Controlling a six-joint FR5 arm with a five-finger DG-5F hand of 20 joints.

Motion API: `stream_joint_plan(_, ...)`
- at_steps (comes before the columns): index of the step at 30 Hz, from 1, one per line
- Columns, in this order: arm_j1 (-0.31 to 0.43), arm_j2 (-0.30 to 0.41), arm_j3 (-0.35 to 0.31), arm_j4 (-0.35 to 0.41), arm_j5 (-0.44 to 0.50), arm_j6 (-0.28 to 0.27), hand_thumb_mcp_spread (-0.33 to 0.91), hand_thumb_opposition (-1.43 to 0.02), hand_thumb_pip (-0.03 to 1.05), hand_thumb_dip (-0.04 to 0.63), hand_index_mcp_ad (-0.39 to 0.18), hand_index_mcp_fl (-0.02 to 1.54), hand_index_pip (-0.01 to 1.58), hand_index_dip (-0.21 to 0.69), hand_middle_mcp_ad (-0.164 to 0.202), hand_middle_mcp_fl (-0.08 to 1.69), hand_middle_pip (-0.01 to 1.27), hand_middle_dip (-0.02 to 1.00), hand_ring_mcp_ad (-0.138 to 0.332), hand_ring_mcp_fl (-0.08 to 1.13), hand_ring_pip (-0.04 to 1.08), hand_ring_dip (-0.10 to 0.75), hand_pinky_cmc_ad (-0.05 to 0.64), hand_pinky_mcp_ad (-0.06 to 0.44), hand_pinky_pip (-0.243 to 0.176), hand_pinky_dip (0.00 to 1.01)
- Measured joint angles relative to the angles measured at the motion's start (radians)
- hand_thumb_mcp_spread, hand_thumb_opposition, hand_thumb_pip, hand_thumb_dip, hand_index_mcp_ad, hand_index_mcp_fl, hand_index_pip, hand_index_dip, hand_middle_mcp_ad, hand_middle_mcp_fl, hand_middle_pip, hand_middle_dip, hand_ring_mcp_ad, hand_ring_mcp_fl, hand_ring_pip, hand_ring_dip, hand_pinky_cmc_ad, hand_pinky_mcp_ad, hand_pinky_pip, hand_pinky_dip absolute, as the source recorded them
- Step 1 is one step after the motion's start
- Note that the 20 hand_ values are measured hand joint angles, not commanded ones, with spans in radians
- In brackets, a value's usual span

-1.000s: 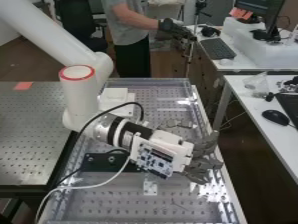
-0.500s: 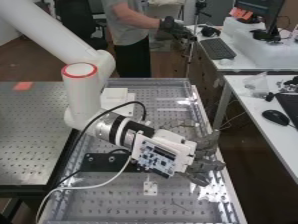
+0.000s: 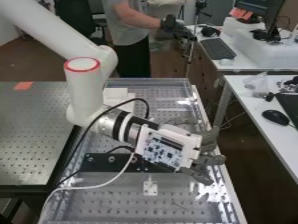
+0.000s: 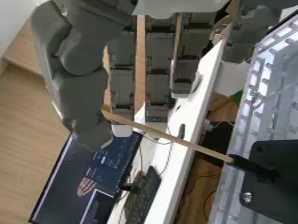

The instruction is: Grab the chopstick and place it in the clear container

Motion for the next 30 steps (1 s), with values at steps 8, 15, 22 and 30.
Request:
stream_joint_plan(8, -0.004, -0.008, 0.013, -0.015, -0.002, 0.004, 0.63, -0.80, 0.43, 0.278, -0.154, 0.75, 0.64, 0.255, 0.007, 0.80, 0.38, 0.72, -0.010, 0.46, 0.11, 0.445, 0.216, 0.265, -0.026, 0.14)
stream_joint_plan(15, -0.007, -0.012, 0.017, -0.019, -0.014, 0.022, 0.67, -0.88, 0.43, 0.278, -0.225, 0.81, 0.86, 0.255, 0.002, 0.84, 0.41, 0.72, -0.009, 0.49, 0.11, 0.464, 0.232, 0.265, -0.012, 0.14)
stream_joint_plan(22, -0.007, -0.015, 0.019, -0.021, -0.018, 0.025, 0.67, -0.90, 0.43, 0.278, -0.227, 0.79, 0.88, 0.253, 0.000, 0.86, 0.41, 0.72, -0.012, 0.49, 0.11, 0.466, 0.227, 0.265, -0.012, 0.14)
stream_joint_plan(30, -0.011, -0.020, 0.031, -0.038, -0.026, 0.020, 0.64, -0.87, 0.46, 0.278, -0.225, 0.72, 0.72, 0.264, 0.000, 0.85, 0.38, 0.72, -0.012, 0.49, 0.10, 0.463, 0.236, 0.265, -0.014, 0.14)
